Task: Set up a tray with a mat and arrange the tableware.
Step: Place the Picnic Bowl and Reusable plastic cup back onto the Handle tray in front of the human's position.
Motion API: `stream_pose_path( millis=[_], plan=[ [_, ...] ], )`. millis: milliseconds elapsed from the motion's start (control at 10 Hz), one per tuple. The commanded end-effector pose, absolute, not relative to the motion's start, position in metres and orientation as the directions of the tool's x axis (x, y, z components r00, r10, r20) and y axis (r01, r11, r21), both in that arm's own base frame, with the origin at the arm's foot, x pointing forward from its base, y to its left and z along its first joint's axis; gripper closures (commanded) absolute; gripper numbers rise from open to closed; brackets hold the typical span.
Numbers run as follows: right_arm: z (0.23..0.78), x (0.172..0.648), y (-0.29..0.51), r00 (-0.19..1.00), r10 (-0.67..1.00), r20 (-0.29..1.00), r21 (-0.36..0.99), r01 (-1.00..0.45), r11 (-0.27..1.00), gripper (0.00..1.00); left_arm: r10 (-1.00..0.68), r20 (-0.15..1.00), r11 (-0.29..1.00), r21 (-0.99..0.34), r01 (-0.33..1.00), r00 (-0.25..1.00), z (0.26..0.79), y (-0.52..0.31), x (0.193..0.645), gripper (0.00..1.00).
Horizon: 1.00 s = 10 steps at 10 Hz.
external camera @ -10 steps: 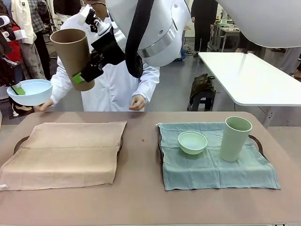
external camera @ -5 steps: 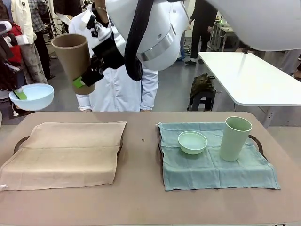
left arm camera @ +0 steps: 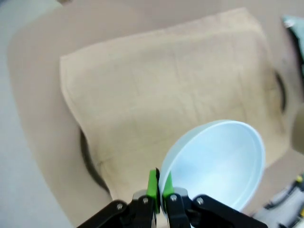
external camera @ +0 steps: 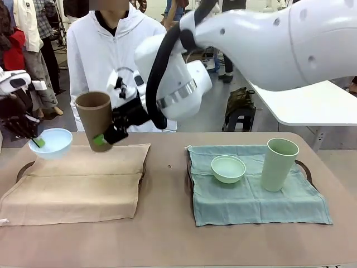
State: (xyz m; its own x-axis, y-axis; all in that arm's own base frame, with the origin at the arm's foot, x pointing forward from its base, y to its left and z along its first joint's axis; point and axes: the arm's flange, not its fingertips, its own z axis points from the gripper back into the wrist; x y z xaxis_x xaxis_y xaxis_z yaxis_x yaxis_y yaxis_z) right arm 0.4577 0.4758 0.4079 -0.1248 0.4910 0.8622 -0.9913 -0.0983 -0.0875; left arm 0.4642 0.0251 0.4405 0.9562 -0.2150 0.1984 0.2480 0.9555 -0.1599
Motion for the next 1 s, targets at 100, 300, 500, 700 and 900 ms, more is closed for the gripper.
stream_pose_path(
  millis=[100, 300, 500, 700, 900],
  plan=[
    [0.358, 0.451, 0.464, -0.076, 0.511, 0.856, -0.024, -0.994, -0.108, 0.19, -0.214, 0.228, 0.948, -0.186, 0.259, 0.95, 0.404, 0.031, 0.472, 0.96],
    [0.359, 0.448, 0.464, -0.096, 0.554, 0.827, -0.041, -0.993, -0.111, 0.19, -0.202, 0.108, 0.918, -0.324, 0.227, 0.973, 0.405, 0.03, 0.47, 0.96],
    [0.35, 0.454, 0.466, -0.058, 0.537, 0.841, -0.002, -0.995, -0.104, 0.19, -0.193, 0.193, 0.959, -0.172, 0.227, 0.962, 0.399, 0.03, 0.471, 0.96],
    [0.347, 0.453, 0.465, -0.061, 0.544, 0.837, -0.003, -0.994, -0.106, 0.19, -0.19, 0.16, 0.95, -0.218, 0.223, 0.969, 0.394, 0.028, 0.47, 0.96],
    [0.324, 0.47, 0.465, -0.035, 0.557, 0.83, 0.033, -0.993, -0.112, 0.19, -0.199, 0.143, 0.95, -0.214, 0.226, 0.97, 0.383, 0.024, 0.468, 0.96]
  ],
)
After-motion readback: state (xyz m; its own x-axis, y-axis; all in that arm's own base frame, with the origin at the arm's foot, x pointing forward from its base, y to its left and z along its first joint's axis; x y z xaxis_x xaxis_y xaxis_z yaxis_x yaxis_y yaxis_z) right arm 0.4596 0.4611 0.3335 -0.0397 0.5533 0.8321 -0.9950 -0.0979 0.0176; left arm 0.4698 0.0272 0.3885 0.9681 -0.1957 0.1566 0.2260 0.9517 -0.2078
